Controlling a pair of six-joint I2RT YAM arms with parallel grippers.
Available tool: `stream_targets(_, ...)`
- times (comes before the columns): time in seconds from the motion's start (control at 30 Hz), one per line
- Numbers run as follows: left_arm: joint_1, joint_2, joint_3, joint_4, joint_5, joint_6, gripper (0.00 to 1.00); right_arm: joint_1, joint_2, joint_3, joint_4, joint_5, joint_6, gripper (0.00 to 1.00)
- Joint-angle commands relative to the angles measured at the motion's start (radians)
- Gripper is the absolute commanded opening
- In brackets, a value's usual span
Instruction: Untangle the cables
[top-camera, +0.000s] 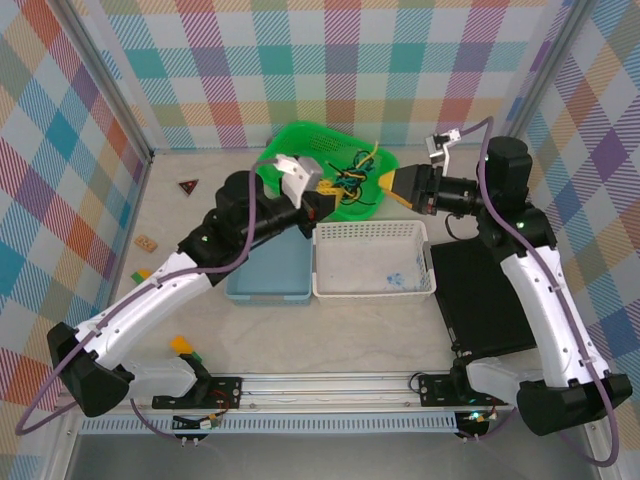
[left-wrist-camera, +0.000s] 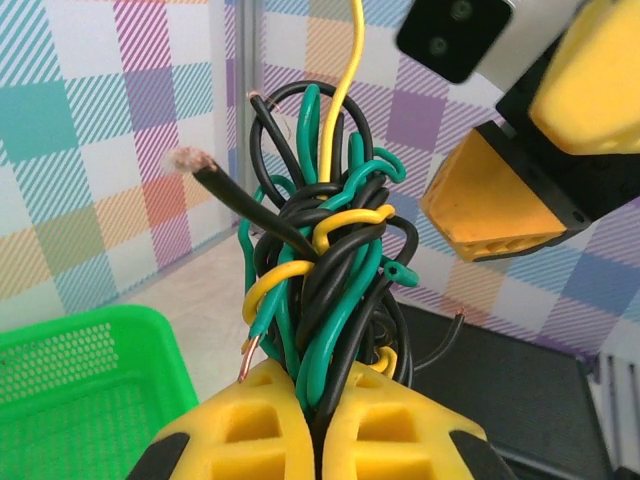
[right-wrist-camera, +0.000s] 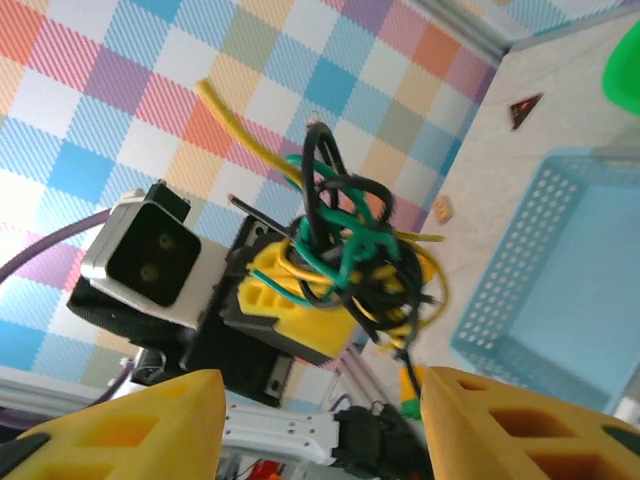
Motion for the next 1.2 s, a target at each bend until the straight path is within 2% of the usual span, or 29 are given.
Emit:
stream_targets(0.0,-0.069,0.021,0.05,0.011,-0.179,0.166,0.0,0.065,0.014,-0.022,0.139,0.042,0.197,0.48)
stream_targets(0.07,-0.104,0.041,0.06,0.015,-0.232,0.203,0.0,0.084,0.022,-0.027,0.138,0.076,0.255,0.37)
stream_targets(0.27,-0.147,0.068,0.085,0.04,-0.354,0.223,0.0,0.097,-0.014,-0.095,0.174,0.138,0.341,0.41)
stream_targets(0.47,-0.15,0.067,0.073,0.059,-0.35,0.235,0.0,0.1,-0.025,-0.131,0.218,0.145,0.391,0.36)
stream_targets(0.6,-0.154,0.071,0.075,0.06,-0.34,0.234,0.0,0.106,-0.018,-0.14,0.223,0.151,0.407,0.36)
stream_targets(0.77,-0.158,0.071,0.069,0.057,-0.326,0.231,0.0,0.109,-0.019,-0.166,0.271,0.167,0.432,0.42)
stream_targets(0.97,-0.158,0.091,0.062,0.052,-0.333,0.228,0.0,0.109,-0.025,-0.162,0.295,0.178,0.434,0.44)
stream_targets(1.17,-0.158,0.087,0.059,0.086,-0.381,0.21,0.0,0.109,-0.034,-0.144,0.214,0.195,0.375,0.46)
